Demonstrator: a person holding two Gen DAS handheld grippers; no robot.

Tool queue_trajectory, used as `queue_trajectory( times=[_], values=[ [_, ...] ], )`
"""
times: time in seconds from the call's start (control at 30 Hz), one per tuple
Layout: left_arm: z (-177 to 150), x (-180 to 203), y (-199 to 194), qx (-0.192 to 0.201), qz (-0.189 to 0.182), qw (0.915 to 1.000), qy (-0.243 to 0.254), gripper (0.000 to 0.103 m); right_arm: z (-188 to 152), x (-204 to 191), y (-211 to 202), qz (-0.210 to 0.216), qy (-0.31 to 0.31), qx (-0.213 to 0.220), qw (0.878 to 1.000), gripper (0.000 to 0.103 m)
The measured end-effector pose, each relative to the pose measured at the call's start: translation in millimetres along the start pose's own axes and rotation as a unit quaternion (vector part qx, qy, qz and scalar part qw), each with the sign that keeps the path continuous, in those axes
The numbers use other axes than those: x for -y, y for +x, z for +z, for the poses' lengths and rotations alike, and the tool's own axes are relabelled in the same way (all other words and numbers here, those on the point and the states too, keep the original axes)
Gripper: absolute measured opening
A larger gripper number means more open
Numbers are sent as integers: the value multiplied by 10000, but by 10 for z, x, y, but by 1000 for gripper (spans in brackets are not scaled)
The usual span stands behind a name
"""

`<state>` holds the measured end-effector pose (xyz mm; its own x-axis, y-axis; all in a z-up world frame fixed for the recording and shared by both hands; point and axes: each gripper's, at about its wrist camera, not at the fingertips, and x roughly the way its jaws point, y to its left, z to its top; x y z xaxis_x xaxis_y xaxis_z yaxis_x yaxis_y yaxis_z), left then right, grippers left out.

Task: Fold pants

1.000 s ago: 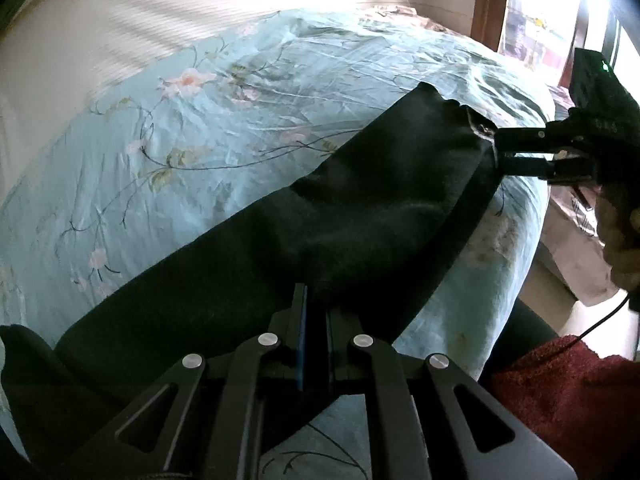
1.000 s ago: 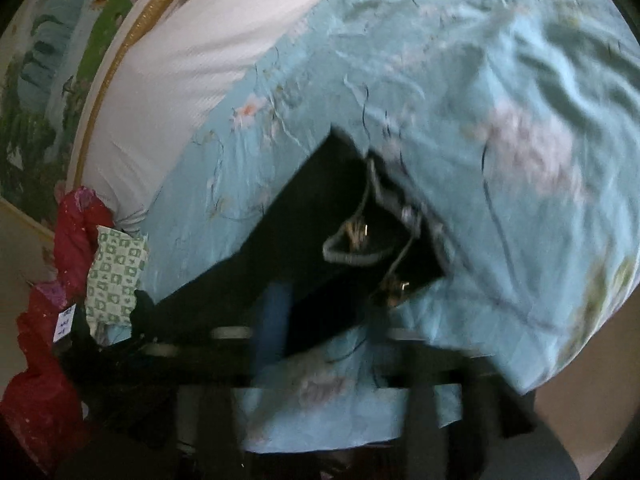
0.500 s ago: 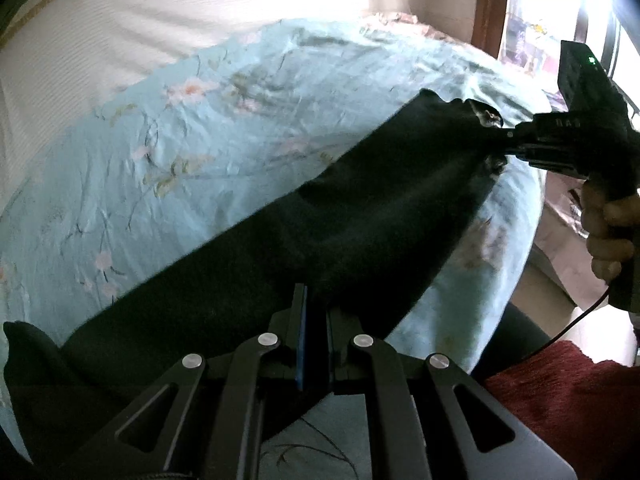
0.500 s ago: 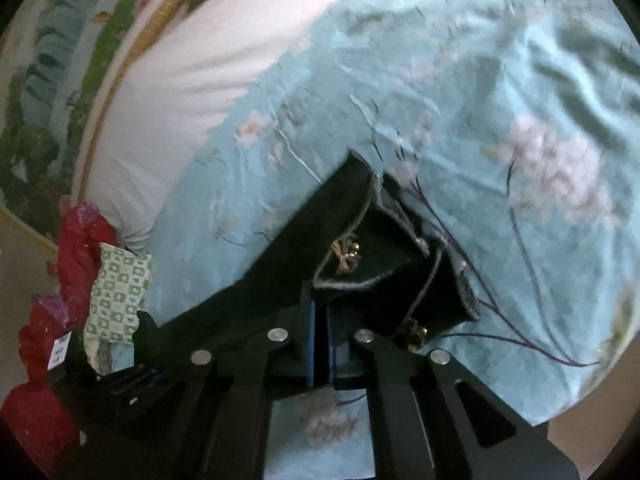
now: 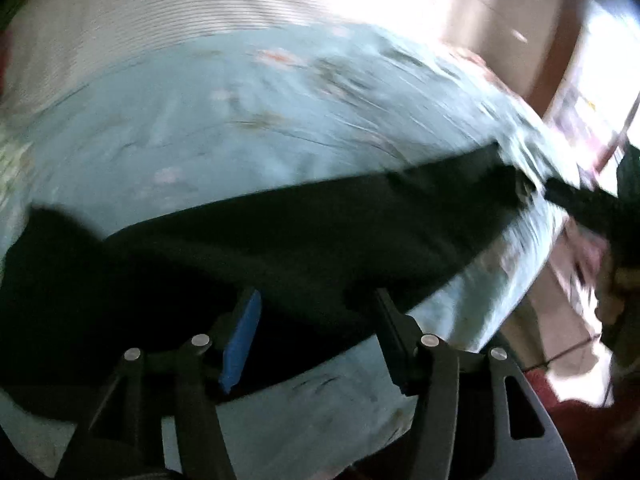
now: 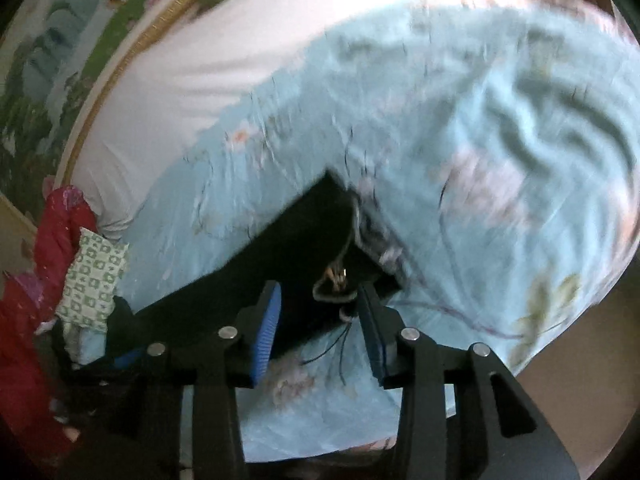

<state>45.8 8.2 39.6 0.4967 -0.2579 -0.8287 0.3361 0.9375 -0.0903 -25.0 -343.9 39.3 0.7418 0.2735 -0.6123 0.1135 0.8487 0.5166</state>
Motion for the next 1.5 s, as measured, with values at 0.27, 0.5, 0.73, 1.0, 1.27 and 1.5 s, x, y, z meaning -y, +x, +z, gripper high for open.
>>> queue_trajectory(
  times=[0.27, 0.5, 0.73, 1.0, 1.27, 1.5],
  values=[
    [309, -1079, -92, -481, 1004, 9797, -1666, 71, -189, -1043, 458, 1187, -1739, -674, 9753, 41],
    [724, -1624, 181, -959, 1682, 9519, -2376, 74, -550, -2039, 916, 2039, -3326, -1170, 9133, 41],
    [945, -1853, 550, -1425, 2309, 9318, -2409, 74, -807, -2690, 1319, 2558, -4058, -1503, 8645, 41],
    [882, -1960, 564, -1468, 2217, 9325, -2442, 62, -1025, -3049, 1949, 2354, -4256, -2013, 8502, 41],
    [738, -1976, 323, -871, 1809, 9458, -2552, 5, -1147, -3125, 1982, 2259, -4607, -1991, 8349, 6],
    [227, -1963, -602, 619, 1360, 9388, -3105, 4, -1061, -3253, 1620, 2722, -4556, -1831, 8276, 6]
  ],
)
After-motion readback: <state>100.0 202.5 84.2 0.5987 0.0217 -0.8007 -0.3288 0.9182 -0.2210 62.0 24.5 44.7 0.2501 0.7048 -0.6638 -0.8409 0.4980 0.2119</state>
